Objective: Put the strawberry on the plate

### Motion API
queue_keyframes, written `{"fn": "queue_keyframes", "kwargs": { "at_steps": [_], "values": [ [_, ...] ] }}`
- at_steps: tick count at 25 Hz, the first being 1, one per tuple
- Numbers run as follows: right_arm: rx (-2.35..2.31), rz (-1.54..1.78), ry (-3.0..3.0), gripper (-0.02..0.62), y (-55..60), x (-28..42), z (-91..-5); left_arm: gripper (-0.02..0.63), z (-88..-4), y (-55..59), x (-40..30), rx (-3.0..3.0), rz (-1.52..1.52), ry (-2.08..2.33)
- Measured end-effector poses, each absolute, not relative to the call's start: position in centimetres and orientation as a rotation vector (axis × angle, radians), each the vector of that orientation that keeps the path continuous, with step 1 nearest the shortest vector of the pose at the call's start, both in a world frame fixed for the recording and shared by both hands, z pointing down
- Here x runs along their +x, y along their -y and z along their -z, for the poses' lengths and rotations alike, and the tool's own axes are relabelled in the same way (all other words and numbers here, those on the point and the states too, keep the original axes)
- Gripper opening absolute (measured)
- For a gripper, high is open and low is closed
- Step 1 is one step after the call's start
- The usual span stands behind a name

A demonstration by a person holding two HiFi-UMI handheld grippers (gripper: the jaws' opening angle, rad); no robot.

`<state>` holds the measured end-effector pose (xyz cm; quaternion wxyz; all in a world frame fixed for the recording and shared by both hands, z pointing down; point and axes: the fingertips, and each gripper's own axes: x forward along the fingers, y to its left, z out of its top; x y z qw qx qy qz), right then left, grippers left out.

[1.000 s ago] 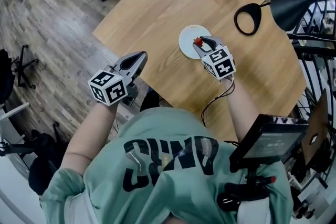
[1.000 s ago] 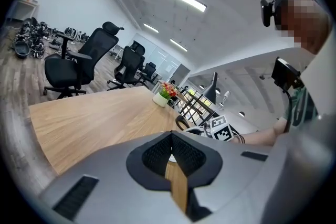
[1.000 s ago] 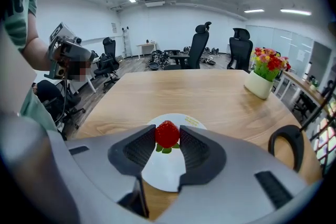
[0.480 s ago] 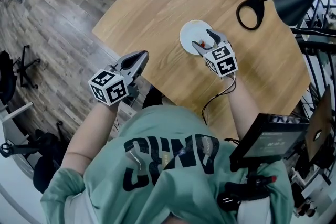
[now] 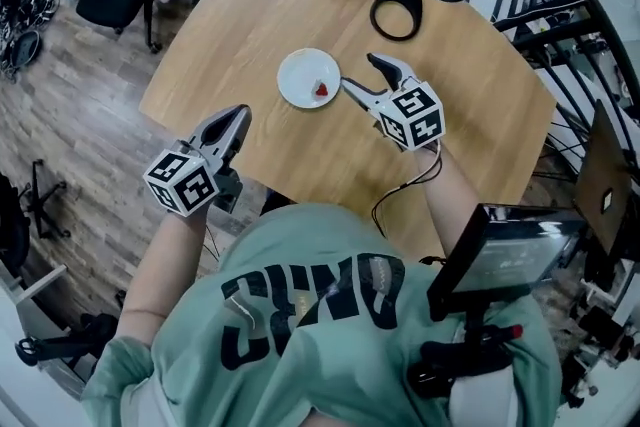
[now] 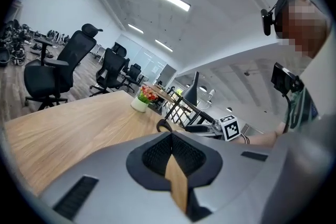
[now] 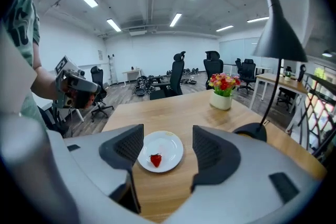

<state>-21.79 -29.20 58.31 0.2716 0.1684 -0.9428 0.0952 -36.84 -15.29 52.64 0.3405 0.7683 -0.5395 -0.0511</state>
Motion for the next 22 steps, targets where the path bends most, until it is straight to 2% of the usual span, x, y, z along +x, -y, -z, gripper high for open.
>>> {"fn": "queue_keyframes", "kwargs": {
  "at_steps": [8,11,14,15,16,22],
  "values": [
    [0.594,-0.293,2.614,0.286,29.0,-13.0,-51.8,0.002,-47.7,17.8,-30.6,2.142,0.148,1.339],
    [0.683,-0.283,2.643,0.206,28.8,-8.8,-48.8,0.002,-45.4,19.0,-27.5,2.214,0.155,1.293],
    [0.788,-0.253,2.676,0.057,28.2,-4.3,-45.7,0.002,-43.0,20.0,-24.1,2.295,0.161,1.236],
    [0.823,-0.244,2.685,0.025,27.9,-2.9,-44.7,0.002,-42.2,20.3,-22.9,2.322,0.159,1.216],
    [0.854,-0.239,2.693,0.006,27.6,-1.5,-43.7,0.002,-41.4,20.4,-21.8,2.347,0.154,1.198],
    [1.037,-0.180,2.666,0.005,24.8,6.8,-40.0,0.002,-37.6,21.2,-15.1,2.496,0.165,1.069]
  ]
}}
